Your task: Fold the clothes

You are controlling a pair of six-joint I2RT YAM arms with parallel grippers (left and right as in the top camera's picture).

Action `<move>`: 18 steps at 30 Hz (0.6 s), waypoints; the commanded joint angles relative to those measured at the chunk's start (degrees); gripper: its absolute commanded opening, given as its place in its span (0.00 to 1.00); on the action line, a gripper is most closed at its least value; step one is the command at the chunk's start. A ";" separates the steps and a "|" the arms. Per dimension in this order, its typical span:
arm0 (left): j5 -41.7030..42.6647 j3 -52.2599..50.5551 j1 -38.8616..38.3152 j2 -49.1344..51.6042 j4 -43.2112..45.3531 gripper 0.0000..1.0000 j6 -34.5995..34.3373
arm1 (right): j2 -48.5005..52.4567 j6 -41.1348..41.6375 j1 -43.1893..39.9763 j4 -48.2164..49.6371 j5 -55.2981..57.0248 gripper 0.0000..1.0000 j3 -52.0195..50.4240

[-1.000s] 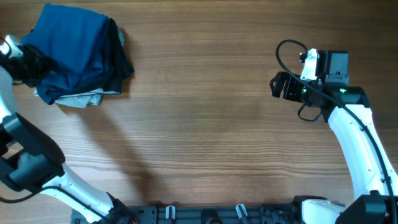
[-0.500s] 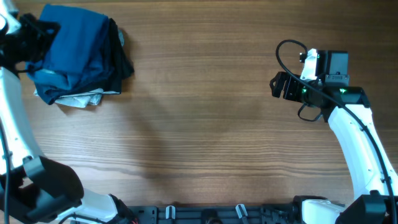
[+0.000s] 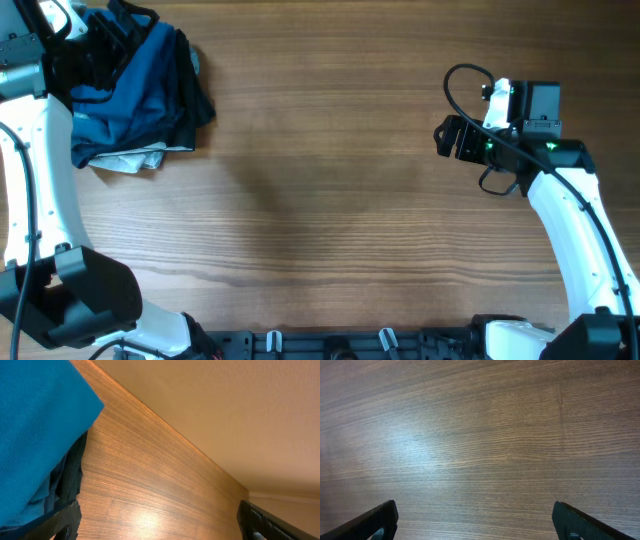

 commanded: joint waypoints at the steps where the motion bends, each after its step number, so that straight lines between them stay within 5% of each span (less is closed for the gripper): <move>1: -0.52 0.04 0.04 0.33 0.02 1.00 0.13 | -8.59 0.35 0.20 0.17 0.98 0.99 -0.24; 18: -0.52 0.04 0.04 0.33 0.02 1.00 0.13 | -66.64 -0.24 0.17 5.53 9.99 0.99 -7.02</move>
